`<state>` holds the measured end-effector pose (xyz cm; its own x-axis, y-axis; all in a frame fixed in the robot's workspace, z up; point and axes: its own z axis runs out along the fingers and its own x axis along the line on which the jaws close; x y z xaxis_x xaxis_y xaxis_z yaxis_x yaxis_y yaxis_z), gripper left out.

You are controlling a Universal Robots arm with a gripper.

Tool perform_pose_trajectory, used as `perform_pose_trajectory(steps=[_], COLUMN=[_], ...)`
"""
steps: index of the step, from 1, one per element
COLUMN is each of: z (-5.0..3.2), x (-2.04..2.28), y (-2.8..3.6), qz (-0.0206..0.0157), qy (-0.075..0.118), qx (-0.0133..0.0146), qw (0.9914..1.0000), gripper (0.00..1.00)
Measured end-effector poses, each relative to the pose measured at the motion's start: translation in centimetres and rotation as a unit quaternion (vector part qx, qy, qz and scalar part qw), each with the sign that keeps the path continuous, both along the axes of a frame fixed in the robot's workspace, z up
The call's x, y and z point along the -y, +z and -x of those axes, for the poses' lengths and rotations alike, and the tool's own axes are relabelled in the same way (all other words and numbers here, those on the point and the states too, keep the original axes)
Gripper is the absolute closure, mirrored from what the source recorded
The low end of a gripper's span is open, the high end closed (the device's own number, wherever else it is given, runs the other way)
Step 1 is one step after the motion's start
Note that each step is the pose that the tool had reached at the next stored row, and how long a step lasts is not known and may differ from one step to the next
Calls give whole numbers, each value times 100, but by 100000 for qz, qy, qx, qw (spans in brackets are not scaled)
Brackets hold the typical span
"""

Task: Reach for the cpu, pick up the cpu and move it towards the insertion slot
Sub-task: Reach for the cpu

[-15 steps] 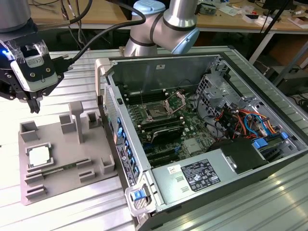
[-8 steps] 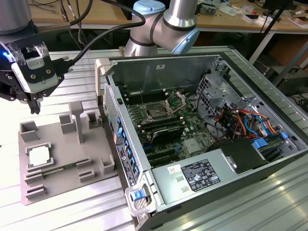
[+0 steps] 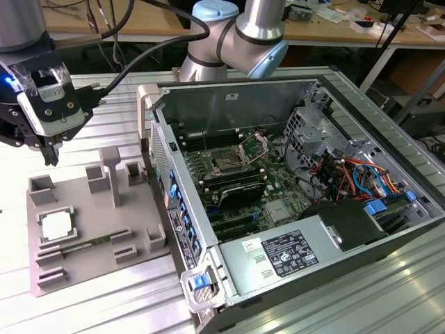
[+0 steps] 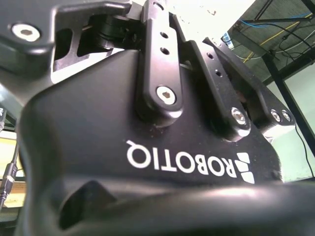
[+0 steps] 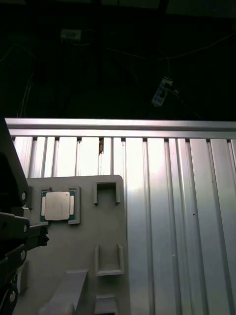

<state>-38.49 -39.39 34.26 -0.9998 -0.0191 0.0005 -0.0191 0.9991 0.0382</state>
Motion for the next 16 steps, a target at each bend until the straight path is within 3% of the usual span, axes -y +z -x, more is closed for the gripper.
perform_pose_trajectory(steps=[16], z=[0], x=[0], y=[-29], qz=[1], qy=[-2], qx=[1], qw=[100000], gripper=[89])
